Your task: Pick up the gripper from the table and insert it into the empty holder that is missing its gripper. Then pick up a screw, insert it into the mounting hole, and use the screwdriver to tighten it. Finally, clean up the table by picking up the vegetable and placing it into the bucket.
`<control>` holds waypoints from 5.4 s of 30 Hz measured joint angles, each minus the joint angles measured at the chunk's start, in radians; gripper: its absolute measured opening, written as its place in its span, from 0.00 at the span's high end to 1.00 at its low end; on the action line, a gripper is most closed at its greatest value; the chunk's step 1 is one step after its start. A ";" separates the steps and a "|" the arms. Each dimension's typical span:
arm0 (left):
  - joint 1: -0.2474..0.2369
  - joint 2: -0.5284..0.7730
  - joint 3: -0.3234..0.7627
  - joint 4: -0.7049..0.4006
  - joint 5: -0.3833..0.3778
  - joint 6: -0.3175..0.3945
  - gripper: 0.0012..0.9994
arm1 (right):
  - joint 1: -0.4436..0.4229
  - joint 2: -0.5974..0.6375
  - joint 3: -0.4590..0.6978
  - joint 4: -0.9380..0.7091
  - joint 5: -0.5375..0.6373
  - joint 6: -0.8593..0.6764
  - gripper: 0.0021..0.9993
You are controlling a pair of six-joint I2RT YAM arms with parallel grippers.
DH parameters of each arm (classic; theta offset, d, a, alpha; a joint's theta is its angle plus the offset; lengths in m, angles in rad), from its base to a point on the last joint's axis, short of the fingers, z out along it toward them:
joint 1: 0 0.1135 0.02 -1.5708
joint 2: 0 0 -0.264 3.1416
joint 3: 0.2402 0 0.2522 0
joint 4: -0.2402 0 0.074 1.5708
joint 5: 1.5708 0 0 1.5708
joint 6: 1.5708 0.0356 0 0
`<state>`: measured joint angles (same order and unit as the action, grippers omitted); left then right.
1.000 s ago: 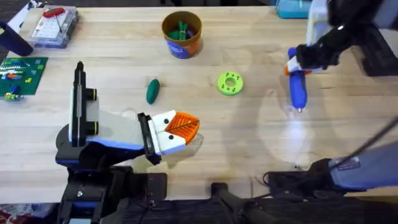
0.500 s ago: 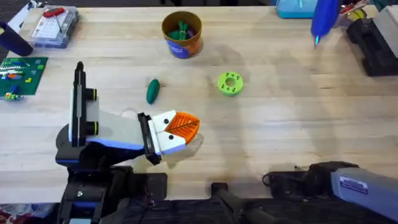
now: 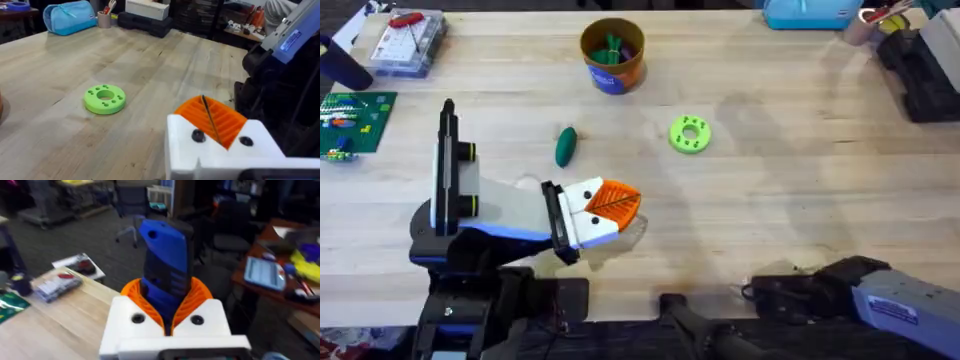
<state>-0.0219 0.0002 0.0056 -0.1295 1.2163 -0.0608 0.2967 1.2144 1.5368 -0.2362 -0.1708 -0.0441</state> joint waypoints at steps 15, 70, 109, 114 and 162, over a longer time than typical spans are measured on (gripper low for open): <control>0.000 0.000 0.000 0.000 0.000 0.000 1.00 | 0.098 -0.031 -0.061 0.303 -0.284 0.118 0.98; 0.000 0.000 0.000 -0.001 0.003 0.000 1.00 | 0.367 0.051 -0.568 0.949 -0.817 0.298 0.98; 0.000 0.000 0.000 -0.001 0.003 0.000 1.00 | 0.462 0.111 -0.617 0.997 -0.824 0.254 0.98; 0.000 0.000 0.000 -0.001 0.003 0.000 1.00 | 0.467 0.111 -0.635 1.000 -0.826 0.253 0.98; 0.000 0.000 0.000 -0.001 0.003 0.004 1.00 | 0.455 0.111 -0.657 0.998 -0.848 0.199 0.98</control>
<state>-0.0219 0.0002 0.0059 -0.1303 1.2194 -0.0566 0.7521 1.3254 0.8797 0.7617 -1.0191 0.1549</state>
